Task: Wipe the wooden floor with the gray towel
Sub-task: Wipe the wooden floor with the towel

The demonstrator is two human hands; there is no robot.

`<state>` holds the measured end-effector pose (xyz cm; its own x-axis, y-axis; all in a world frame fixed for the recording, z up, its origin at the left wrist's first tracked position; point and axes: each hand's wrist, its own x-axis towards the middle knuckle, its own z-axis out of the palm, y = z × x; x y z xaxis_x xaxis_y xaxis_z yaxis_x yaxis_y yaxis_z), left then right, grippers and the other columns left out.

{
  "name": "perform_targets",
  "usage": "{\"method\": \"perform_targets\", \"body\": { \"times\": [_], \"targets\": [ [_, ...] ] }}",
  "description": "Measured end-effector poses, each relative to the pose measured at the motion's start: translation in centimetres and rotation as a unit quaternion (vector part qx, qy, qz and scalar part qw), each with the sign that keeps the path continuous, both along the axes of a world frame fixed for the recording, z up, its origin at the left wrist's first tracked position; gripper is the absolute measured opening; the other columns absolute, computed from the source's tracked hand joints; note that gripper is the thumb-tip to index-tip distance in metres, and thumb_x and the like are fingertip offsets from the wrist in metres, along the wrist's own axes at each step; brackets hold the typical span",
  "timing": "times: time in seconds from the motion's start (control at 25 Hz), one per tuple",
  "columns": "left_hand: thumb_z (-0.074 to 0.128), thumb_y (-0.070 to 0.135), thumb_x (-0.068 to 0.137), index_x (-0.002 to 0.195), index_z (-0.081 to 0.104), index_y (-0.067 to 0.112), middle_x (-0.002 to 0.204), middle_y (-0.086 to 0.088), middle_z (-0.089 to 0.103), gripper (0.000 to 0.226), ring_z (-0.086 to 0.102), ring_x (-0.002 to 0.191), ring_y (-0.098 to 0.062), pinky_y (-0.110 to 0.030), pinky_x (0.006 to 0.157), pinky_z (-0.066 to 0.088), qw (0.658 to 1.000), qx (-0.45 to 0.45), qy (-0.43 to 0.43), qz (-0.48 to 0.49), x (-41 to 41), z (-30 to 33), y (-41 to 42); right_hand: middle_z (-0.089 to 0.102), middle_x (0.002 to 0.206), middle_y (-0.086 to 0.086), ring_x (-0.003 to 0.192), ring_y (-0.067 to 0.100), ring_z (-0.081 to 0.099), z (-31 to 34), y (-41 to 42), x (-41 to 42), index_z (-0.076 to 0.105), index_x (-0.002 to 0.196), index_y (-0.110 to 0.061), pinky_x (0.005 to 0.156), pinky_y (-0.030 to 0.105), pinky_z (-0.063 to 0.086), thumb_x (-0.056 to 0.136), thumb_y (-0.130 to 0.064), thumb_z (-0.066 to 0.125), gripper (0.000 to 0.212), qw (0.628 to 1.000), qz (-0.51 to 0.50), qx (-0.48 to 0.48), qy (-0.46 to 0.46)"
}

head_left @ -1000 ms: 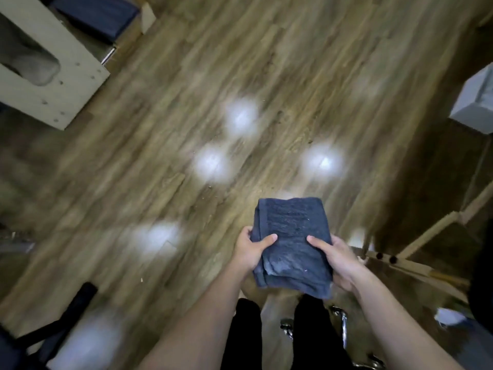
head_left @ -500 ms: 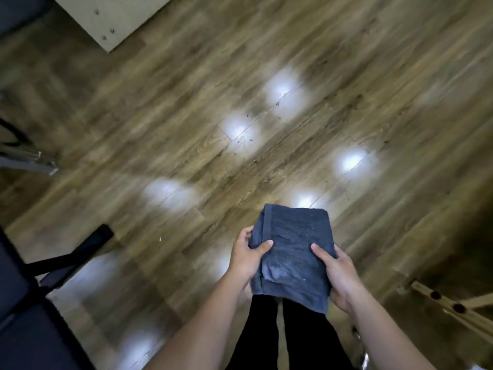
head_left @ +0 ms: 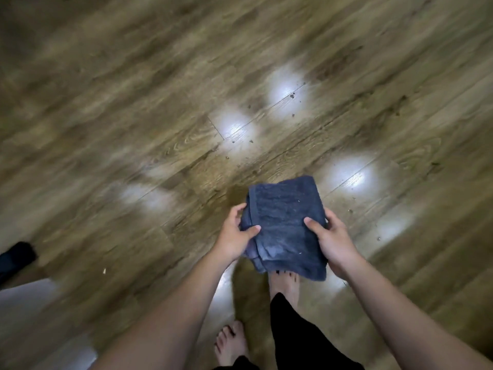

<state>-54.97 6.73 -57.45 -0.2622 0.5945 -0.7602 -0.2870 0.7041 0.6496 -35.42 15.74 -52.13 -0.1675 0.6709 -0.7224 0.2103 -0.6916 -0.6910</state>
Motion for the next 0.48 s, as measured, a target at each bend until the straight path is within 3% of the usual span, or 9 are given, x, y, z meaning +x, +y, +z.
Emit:
{"method": "perform_targets", "body": {
  "times": [0.08, 0.16, 0.2, 0.24, 0.32, 0.36, 0.4, 0.48],
  "targets": [
    [0.068, -0.007, 0.091, 0.137, 0.039, 0.025, 0.131, -0.017, 0.063, 0.063, 0.065, 0.106, -0.019, -0.025, 0.087, 0.055, 0.999, 0.023, -0.032, -0.036, -0.4, -3.5, 2.2, 0.075, 0.103, -0.007, 0.093, 0.006, 0.07, -3.2, 2.2, -0.4, 0.065, 0.11, -0.029, 0.082, 0.027, 0.054, 0.095, -0.005, 0.063, 0.028, 0.992, 0.033, 0.117, -0.018],
    [0.066, -0.006, 0.093, 0.138, 0.037, 0.026, 0.121, -0.01, 0.064, 0.062, 0.065, 0.095, -0.011, -0.02, 0.083, 0.053, 0.994, 0.056, -0.03, -0.093, -1.4, -6.9, 3.7, 0.072, 0.107, -0.016, 0.098, -0.002, 0.066, -6.2, 3.6, -0.3, 0.062, 0.12, -0.029, 0.083, 0.017, 0.049, 0.097, -0.007, 0.061, 0.032, 0.948, 0.13, 0.289, -0.04],
    [0.066, -0.006, 0.093, 0.133, 0.041, 0.024, 0.116, -0.007, 0.064, 0.055, 0.064, 0.092, -0.007, -0.021, 0.083, 0.052, 0.989, 0.074, -0.009, -0.127, -2.4, -8.6, 4.0, 0.069, 0.114, -0.015, 0.104, 0.002, 0.065, -7.8, 3.8, 0.0, 0.059, 0.127, -0.028, 0.086, 0.019, 0.049, 0.096, -0.011, 0.06, 0.036, 0.897, 0.217, 0.378, -0.076],
    [0.067, -0.004, 0.093, 0.127, 0.048, 0.022, 0.112, -0.005, 0.065, 0.046, 0.066, 0.094, -0.006, -0.025, 0.087, 0.051, 0.981, 0.089, 0.035, -0.168, -3.6, -10.3, 4.0, 0.067, 0.121, -0.011, 0.108, 0.01, 0.065, -9.6, 3.5, 0.3, 0.056, 0.134, -0.028, 0.089, 0.027, 0.051, 0.093, -0.013, 0.062, 0.044, 0.821, 0.314, 0.46, -0.126],
    [0.068, 0.012, 0.096, 0.13, 0.057, 0.019, 0.128, -0.011, 0.064, 0.036, 0.06, 0.125, -0.02, -0.044, 0.108, 0.043, 0.929, 0.072, 0.213, -0.293, -6.8, -13.9, 3.2, 0.064, 0.131, 0.001, 0.108, 0.026, 0.066, -13.8, 2.1, 1.2, 0.056, 0.137, -0.028, 0.087, 0.042, 0.054, 0.082, -0.018, 0.075, 0.059, 0.643, 0.497, 0.543, -0.213],
    [0.067, 0.027, 0.097, 0.142, 0.051, 0.024, 0.15, -0.011, 0.05, 0.048, 0.04, 0.145, -0.026, -0.053, 0.12, 0.026, 0.882, 0.022, 0.312, -0.352, -8.8, -15.5, 2.2, 0.064, 0.132, 0.003, 0.109, 0.03, 0.066, -15.6, 1.1, 1.6, 0.059, 0.135, -0.028, 0.086, 0.044, 0.056, 0.081, -0.027, 0.076, 0.056, 0.58, 0.564, 0.54, -0.232],
    [0.066, 0.042, 0.095, 0.154, 0.037, 0.034, 0.167, -0.005, 0.024, 0.066, 0.014, 0.156, -0.028, -0.063, 0.123, 0.008, 0.846, -0.036, 0.377, -0.375, -10.9, -16.9, 1.1, 0.064, 0.133, 0.004, 0.113, 0.032, 0.066, -17.3, 0.1, 1.6, 0.062, 0.132, -0.028, 0.088, 0.045, 0.056, 0.084, -0.04, 0.071, 0.05, 0.541, 0.608, 0.529, -0.24],
    [0.068, 0.067, 0.083, 0.156, 0.001, 0.056, 0.168, 0.006, -0.025, 0.1, -0.027, 0.153, -0.03, -0.076, 0.106, -0.017, 0.843, -0.127, 0.386, -0.352, -14.1, -18.8, -0.5, 0.057, 0.143, 0.008, 0.125, 0.037, 0.058, -20.3, -0.7, 1.2, 0.06, 0.135, -0.025, 0.094, 0.05, 0.052, 0.089, -0.06, 0.052, 0.058, 0.528, 0.637, 0.494, -0.267]
  ]
}}
